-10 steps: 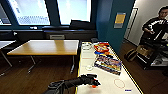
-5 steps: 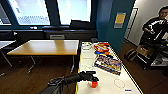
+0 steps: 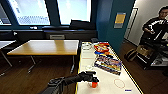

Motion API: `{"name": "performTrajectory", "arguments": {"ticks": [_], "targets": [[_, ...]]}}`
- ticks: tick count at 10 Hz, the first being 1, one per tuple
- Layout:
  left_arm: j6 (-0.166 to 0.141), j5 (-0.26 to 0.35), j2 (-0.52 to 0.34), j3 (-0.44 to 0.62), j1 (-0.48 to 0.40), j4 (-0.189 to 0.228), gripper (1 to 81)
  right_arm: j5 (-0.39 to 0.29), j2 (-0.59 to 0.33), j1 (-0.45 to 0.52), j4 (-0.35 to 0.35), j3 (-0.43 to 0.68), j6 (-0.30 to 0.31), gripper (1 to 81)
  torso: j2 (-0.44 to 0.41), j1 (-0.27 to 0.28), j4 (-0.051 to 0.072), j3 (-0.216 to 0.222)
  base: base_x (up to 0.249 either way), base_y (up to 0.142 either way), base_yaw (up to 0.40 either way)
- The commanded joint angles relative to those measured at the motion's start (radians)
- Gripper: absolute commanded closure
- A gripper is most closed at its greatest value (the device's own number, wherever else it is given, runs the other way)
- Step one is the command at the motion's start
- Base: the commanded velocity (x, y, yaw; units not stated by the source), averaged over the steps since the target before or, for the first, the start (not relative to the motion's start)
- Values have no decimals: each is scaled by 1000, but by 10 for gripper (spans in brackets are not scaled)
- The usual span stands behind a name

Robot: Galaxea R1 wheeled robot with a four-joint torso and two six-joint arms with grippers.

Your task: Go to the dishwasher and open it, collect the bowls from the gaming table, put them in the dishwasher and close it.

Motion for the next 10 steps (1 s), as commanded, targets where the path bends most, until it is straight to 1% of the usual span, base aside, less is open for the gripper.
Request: {"name": "performTrajectory", "arguments": {"ticks": [1, 4, 6, 10], "targets": [[-5, 18, 68, 70, -160, -16, 10, -70, -40, 62, -25, 33, -1, 811, 0, 0, 0, 0, 0, 0, 0], [-5, 7, 68, 28, -155, -9, 10, -88, -32, 74, -22, 30, 0, 811, 0, 0, 0, 0, 0, 0, 0], [-5, -23, 68, -16, -164, -6, 10, -90, -29, 79, -21, 28, 0, 811, 0, 0, 0, 0, 0, 0, 0], [-3, -25, 68, -26, -170, -6, 10, -91, -29, 77, -18, 16, 0, 811, 0, 0, 0, 0, 0, 0, 0]]}}
